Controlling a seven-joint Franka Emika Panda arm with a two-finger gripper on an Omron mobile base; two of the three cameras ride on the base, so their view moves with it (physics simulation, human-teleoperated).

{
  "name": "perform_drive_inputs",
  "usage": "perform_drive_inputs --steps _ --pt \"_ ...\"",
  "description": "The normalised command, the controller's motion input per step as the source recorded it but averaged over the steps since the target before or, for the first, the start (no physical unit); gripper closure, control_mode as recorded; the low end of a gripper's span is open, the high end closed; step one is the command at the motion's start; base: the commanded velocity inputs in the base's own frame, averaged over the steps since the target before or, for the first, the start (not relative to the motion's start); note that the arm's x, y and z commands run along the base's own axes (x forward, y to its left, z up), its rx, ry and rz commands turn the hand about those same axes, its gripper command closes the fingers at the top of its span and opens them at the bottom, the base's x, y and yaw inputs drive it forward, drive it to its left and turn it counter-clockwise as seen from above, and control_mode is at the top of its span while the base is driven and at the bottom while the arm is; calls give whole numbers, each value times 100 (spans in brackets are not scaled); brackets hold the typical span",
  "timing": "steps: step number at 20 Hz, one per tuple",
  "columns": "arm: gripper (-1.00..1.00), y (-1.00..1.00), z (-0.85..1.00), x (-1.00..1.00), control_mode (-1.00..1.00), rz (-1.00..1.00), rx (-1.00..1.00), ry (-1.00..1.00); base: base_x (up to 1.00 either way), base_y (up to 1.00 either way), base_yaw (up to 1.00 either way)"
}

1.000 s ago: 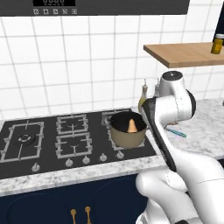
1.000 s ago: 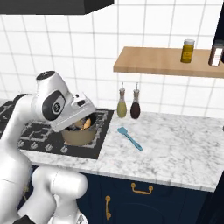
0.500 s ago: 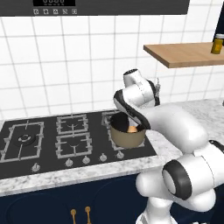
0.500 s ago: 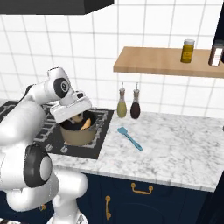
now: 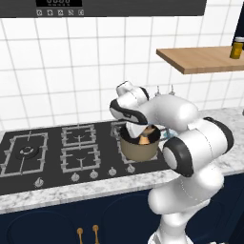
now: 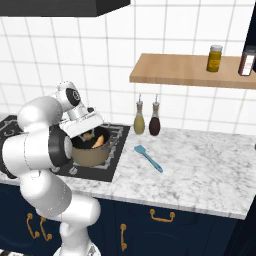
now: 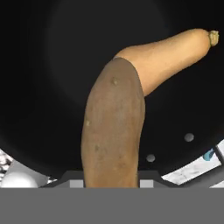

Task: Put the sweet potato and squash in the pot. Retrieve the spatula and lightly stir the vegetables in the pot.

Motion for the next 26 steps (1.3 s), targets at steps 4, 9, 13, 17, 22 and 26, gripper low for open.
perform_drive_inputs --steps 4,9,13,17,22,26 --pt "-100 2 -21 2 -100 0 -3 -1 0 0 0" --pt "-100 -14 28 -15 -100 0 0 -16 0 0 0" --pt "-100 -40 100 -83 -100 3 0 -26 0 0 0" --pt "-100 -39 63 -100 -100 2 4 -28 0 0 0" --pt "-100 -68 9 -100 -100 0 19 -18 0 0 0" --pt "-100 -99 0 -51 -100 0 22 -2 0 0 0"
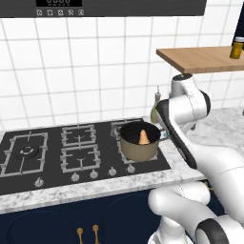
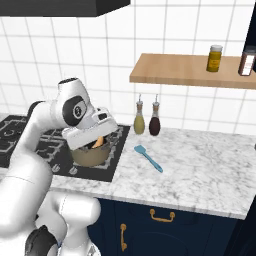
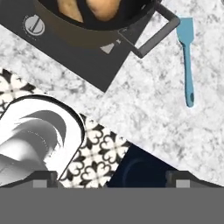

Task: Put the sweet potato and squash in the pot. Retrieve the spatula and lightly stir the vegetables in the pot.

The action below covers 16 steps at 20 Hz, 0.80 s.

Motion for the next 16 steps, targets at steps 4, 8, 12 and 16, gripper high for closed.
perform_drive_inputs --steps 4,8,12,16 --pt "-100 -100 -12 4 -100 0 15 4 0 0 0" --pt "-100 -100 -45 59 -100 5 10 7 0 0 0" --pt "-100 -100 -60 98 -100 14 6 6 0 0 0" --pt "-100 -69 -66 81 -100 13 4 10 0 0 0"
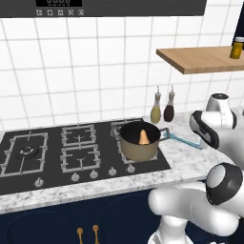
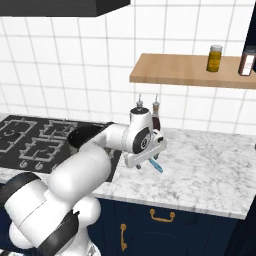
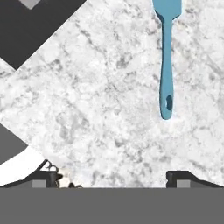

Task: Put the sweet potato and squash in the pot. Retrieve the spatula and lightly stir the vegetables in the pot.

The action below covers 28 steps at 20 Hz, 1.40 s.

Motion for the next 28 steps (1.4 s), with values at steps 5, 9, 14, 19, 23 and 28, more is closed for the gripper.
perform_drive_inputs --steps 5,9,14,19,23,28 --pt "-100 -21 -62 67 -100 5 3 9 0 0 0" --pt "-100 -16 -47 49 -100 1 8 7 0 0 0" --pt "-100 -17 -39 28 -100 0 8 0 0 0 0" --pt "-100 0 -56 35 -100 1 0 0 0 0 0" --pt "-100 -1 -52 24 -100 0 0 0 0 0 0" --pt "-100 -5 -39 34 -100 0 0 0 0 0 0"
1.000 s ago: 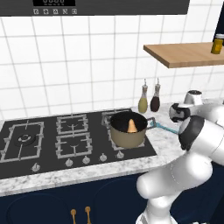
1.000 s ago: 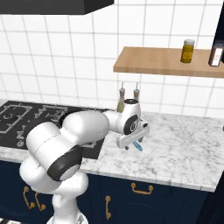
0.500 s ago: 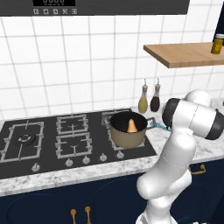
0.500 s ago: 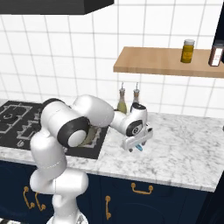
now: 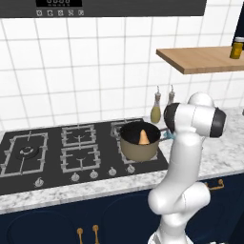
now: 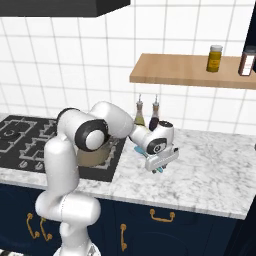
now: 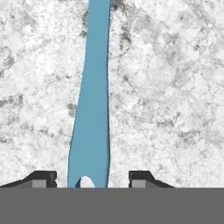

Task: Put the sweet potato and squash in the pot. Retrieve the spatula and lightly stir the vegetables in the pot.

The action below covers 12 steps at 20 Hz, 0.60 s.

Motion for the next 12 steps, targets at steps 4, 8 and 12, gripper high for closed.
perform_drive_inputs --steps 4,8,12 --pt "100 14 -82 8 -100 0 -2 -6 0 0 0" --pt "100 54 -80 -8 -100 0 -29 -2 0 0 0" --pt "100 32 7 -67 -100 0 -13 -22 0 0 0"
